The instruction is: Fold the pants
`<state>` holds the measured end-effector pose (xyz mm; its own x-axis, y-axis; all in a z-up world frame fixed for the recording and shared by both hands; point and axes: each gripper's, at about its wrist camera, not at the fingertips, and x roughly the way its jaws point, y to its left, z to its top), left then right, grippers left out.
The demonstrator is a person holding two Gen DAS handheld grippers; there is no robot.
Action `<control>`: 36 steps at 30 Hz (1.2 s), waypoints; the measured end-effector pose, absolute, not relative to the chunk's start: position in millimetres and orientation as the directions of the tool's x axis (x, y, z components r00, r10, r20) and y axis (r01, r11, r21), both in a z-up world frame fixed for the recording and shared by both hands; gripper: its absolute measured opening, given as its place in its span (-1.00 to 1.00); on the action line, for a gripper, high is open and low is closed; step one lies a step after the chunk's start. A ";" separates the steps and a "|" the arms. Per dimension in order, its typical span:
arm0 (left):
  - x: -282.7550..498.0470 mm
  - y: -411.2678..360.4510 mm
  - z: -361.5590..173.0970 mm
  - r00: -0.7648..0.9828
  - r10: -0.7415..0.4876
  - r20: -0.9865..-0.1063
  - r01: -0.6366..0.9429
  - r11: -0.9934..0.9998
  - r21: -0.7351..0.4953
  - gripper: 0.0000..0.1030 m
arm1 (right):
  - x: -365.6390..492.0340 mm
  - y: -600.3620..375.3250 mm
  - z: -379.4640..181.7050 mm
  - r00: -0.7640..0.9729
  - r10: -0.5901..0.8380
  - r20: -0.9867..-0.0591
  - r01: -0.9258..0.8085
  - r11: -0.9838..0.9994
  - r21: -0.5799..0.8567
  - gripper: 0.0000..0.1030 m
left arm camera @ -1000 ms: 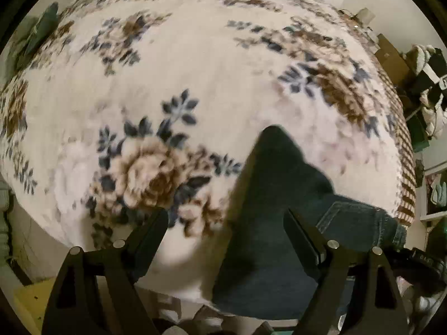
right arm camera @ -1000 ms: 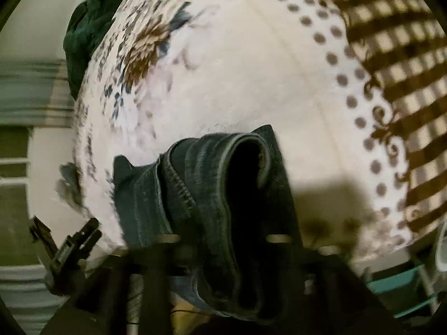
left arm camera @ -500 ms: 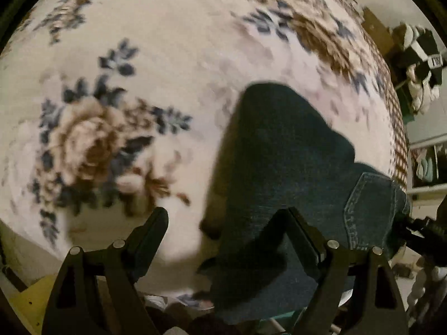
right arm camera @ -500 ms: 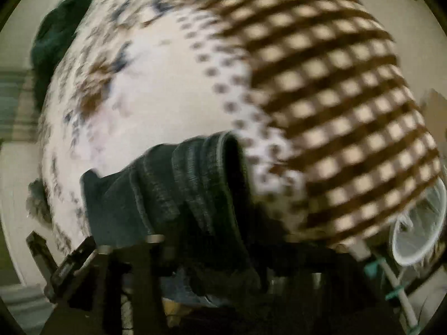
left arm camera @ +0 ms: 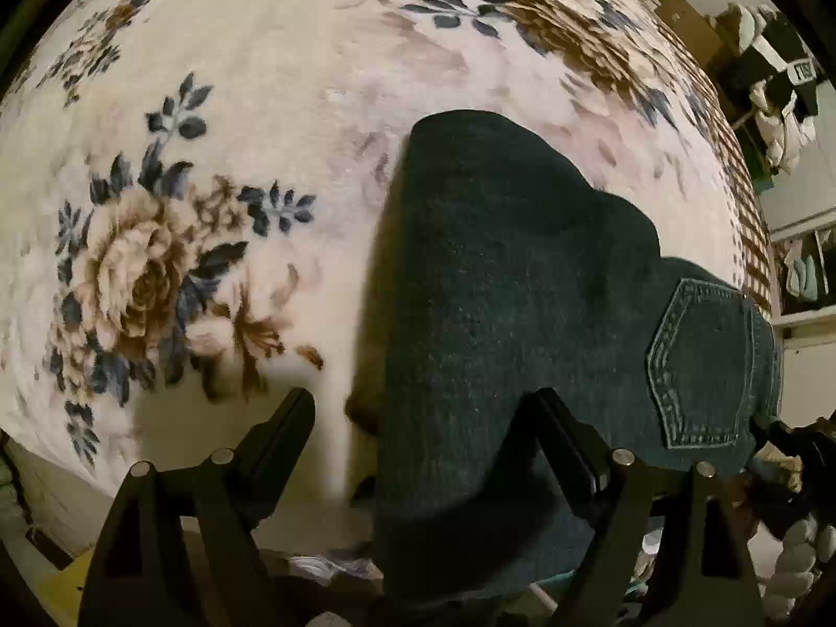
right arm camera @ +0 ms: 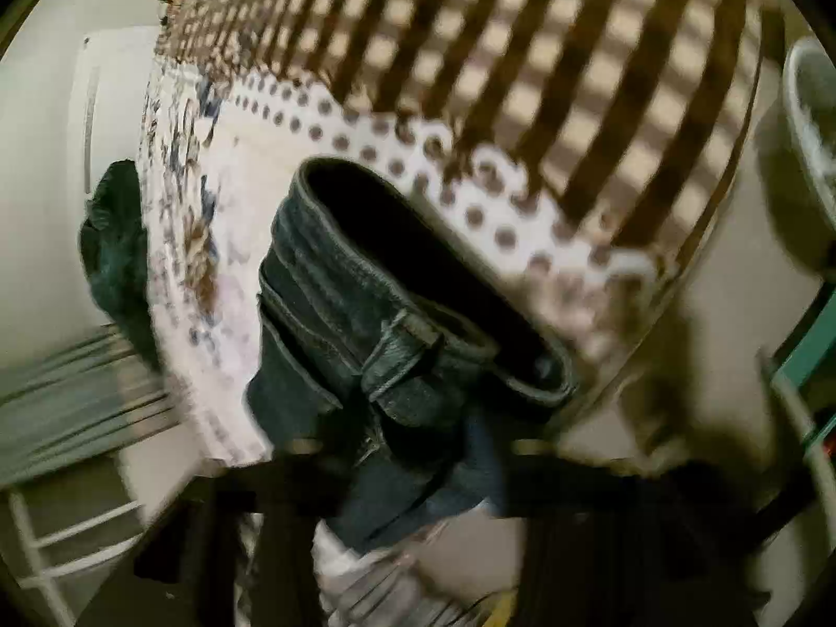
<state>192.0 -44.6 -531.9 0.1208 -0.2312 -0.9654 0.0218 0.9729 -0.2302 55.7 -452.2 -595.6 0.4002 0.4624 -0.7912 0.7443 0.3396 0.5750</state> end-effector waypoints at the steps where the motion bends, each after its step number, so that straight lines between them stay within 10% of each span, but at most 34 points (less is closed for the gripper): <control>1: 191.1 -44.6 -531.1 0.119 -0.232 -0.965 0.026 0.973 -0.230 0.63 | 57.1 -448.2 -588.3 0.402 0.446 -0.800 0.732 0.368 0.573 -0.69; 8: 183.0 -42.5 -522.1 0.112 -0.256 -0.960 0.043 0.967 -0.252 0.63 | 43.3 -432.4 -513.9 0.429 0.400 -0.810 0.664 0.468 0.583 -0.71; 14: 177.4 -42.7 -534.6 0.063 -0.252 -0.966 0.068 0.966 -0.248 0.63 | 22.3 -440.0 -568.5 0.275 0.389 -0.879 0.723 0.519 0.456 -0.66; 17: 175.8 -42.4 -541.7 0.029 -0.248 -0.968 0.086 0.966 -0.245 0.64 | 14.5 -447.9 -605.9 0.199 0.436 -0.878 0.776 0.477 0.413 -0.02; 24: 188.4 -33.7 -520.1 0.053 -0.293 -0.955 0.078 0.954 -0.289 0.63 | 6.7 -471.7 -557.2 0.359 0.391 -0.848 0.741 0.433 0.513 0.45; 36: 279.9 -41.7 -550.5 0.074 -0.272 -0.959 -0.003 0.962 -0.273 0.68 | 134.7 -494.3 -627.9 0.272 0.579 -0.768 0.657 0.471 0.588 0.47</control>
